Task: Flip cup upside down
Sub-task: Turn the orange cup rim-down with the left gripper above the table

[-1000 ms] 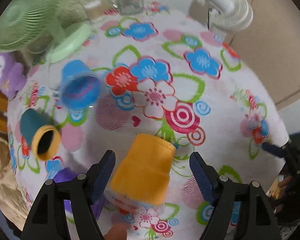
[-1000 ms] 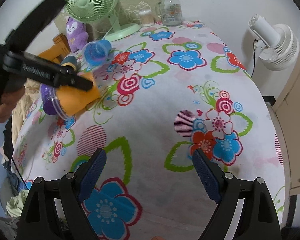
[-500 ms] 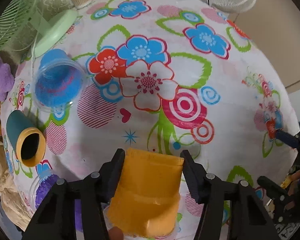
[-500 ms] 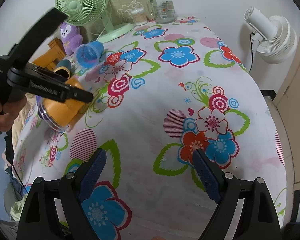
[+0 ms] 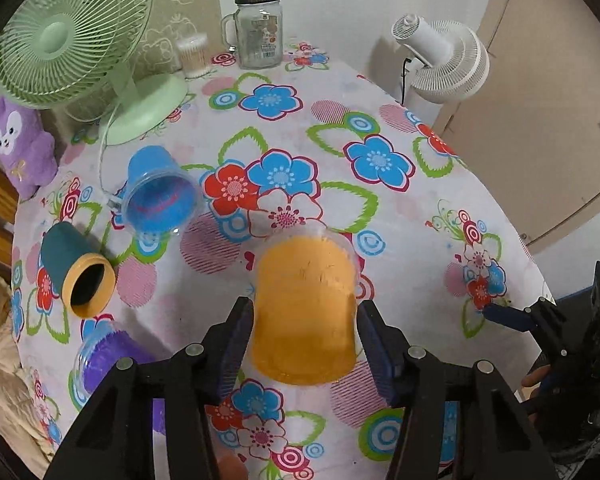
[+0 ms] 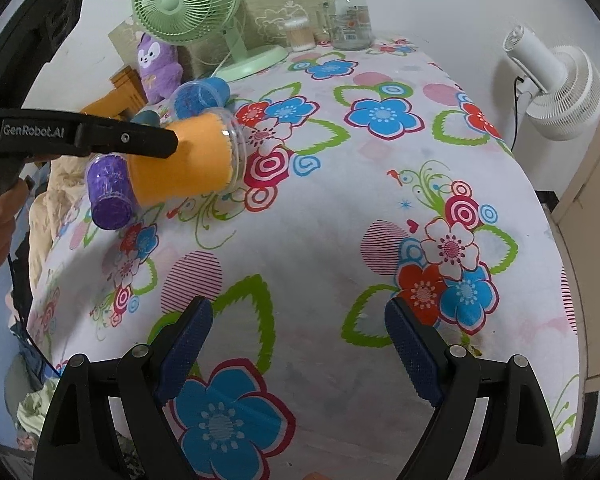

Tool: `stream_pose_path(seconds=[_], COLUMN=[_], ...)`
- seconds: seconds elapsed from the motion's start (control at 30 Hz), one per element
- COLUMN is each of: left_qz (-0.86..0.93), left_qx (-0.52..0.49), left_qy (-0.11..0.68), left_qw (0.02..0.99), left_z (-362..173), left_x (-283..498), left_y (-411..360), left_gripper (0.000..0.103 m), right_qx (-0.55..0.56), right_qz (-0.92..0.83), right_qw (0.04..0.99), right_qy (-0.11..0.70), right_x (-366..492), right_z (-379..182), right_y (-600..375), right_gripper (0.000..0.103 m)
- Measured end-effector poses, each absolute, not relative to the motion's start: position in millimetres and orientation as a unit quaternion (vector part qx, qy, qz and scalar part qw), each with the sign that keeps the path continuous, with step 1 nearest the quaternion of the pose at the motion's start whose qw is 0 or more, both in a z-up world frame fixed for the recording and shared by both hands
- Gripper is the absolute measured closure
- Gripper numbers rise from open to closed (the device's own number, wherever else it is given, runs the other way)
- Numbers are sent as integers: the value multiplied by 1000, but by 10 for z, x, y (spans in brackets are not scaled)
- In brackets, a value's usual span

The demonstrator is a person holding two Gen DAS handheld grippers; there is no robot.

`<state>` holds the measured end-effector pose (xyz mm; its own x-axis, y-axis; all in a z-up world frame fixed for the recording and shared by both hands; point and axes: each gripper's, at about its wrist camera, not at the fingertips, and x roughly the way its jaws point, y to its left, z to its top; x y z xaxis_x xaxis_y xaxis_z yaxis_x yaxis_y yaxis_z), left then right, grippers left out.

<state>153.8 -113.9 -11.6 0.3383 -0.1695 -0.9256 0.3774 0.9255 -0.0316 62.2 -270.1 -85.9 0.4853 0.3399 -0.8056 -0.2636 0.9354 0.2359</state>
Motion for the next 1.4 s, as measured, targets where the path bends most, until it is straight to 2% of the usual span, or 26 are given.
stream_pose_path(seconds=[0.33, 0.4, 0.47, 0.73, 0.9, 1.03, 1.1, 1.13, 1.17, 1.4], left_qz=[-152, -160, -163, -138, -125, -121, -126, -127, -127, -130], left_qx=[76, 66, 60, 94, 79, 91, 89, 91, 92, 98], left_qy=[546, 537, 535, 536, 547, 556, 559, 561, 564, 567], left_qw=[821, 825, 827, 828, 824, 817, 815, 813, 811, 807], left_z=[-147, -140, -164, -420, -525, -666, -688, -699, -711, -636], left_x=[1444, 1323, 1220, 1123, 1200, 1195, 1193, 1198, 1205, 1154], left_y=[-1038, -976, -931, -814, -694, -725, -740, -749, -758, -792], left_gripper=[45, 35, 30, 23, 23, 28, 35, 44, 46, 47], right_qx=[32, 32, 33, 27, 24, 23, 22, 23, 23, 23], right_qz=[173, 171, 168, 175, 175, 173, 172, 173, 174, 177], right_qw=[864, 865, 865, 864, 864, 864, 864, 864, 864, 863], right_qy=[471, 471, 472, 471, 472, 472, 473, 472, 473, 472], right_x=[560, 557, 572, 542, 534, 541, 541, 539, 541, 536], right_z=[-822, -825, -834, -822, -824, -819, -820, -818, -821, -827], right_y=[-2704, -2729, -2751, -2684, -2661, -2659, -2658, -2659, -2654, -2634], right_gripper=[13, 13, 13, 13, 13, 13, 13, 13, 13, 13])
